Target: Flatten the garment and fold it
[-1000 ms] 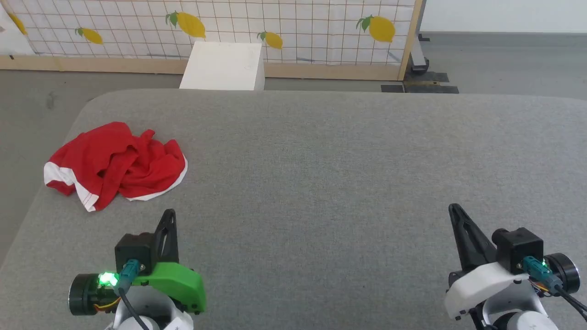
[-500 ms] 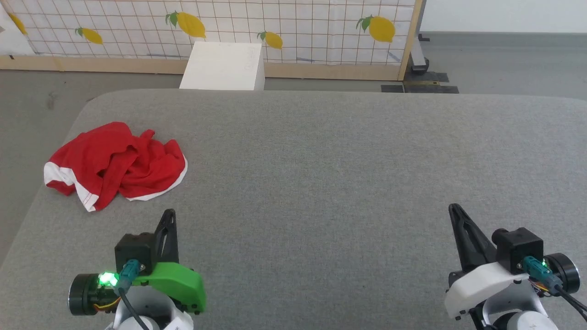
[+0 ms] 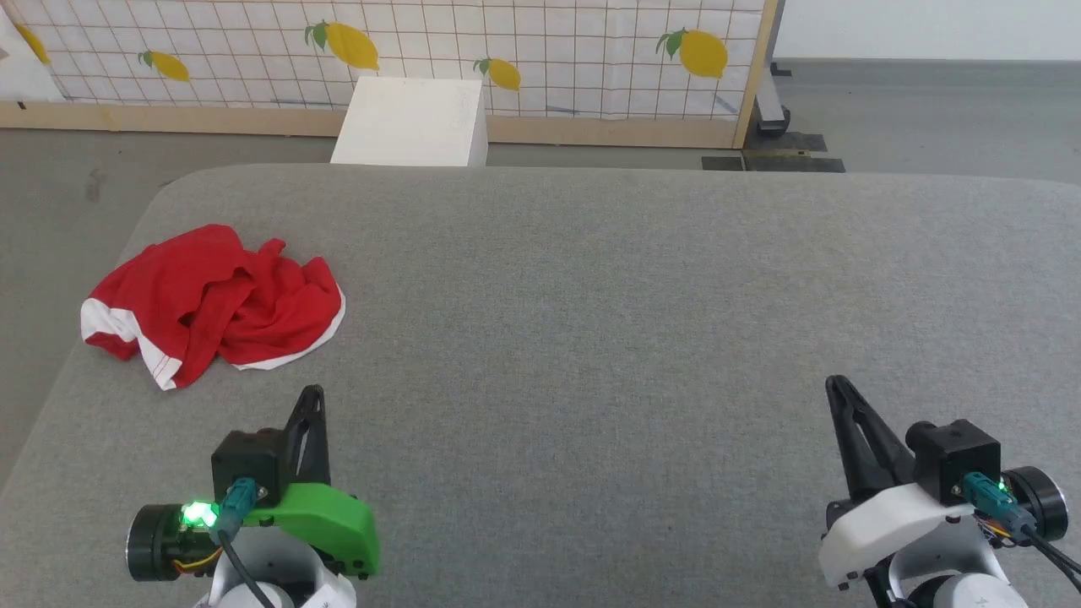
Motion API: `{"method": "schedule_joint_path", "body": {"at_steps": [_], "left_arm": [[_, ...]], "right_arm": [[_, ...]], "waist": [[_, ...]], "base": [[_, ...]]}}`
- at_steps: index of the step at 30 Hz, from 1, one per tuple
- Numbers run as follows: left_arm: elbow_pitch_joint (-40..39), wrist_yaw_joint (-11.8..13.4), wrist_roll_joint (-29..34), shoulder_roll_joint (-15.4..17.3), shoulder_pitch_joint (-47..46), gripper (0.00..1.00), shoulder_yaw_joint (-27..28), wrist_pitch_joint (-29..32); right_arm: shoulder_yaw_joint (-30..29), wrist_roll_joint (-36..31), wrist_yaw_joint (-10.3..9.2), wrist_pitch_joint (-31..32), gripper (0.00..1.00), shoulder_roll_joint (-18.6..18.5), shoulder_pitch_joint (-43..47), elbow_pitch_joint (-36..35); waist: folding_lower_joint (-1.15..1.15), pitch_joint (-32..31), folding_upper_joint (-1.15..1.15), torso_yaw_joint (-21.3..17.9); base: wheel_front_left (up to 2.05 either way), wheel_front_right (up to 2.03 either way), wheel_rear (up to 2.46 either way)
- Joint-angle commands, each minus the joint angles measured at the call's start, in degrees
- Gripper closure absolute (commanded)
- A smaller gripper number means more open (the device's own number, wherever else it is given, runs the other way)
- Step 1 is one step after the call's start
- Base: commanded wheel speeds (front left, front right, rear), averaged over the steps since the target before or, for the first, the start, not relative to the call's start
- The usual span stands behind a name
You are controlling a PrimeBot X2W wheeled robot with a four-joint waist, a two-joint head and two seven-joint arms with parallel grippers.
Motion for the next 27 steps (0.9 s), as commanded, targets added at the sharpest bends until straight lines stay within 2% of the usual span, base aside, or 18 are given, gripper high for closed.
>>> {"method": "schedule_joint_path", "body": {"at_steps": [1,27], "left_arm": [[0.00,0.00,-0.09,0.00,0.00,0.00,-0.04,-0.01],[2.36,1.04,-2.99,-0.03,-0.33,0.00,-2.62,-2.79]], "right_arm": [[-0.01,0.01,0.00,-0.01,0.00,-0.01,0.01,0.01],[-0.69,-0.42,-0.02,-2.76,0.00,0.01,0.73,0.38]], "waist": [[0.00,0.00,0.00,0.00],[0.00,-1.31,0.00,0.04]], "base": [[0.00,0.00,0.00],[0.00,0.00,0.00]]}}
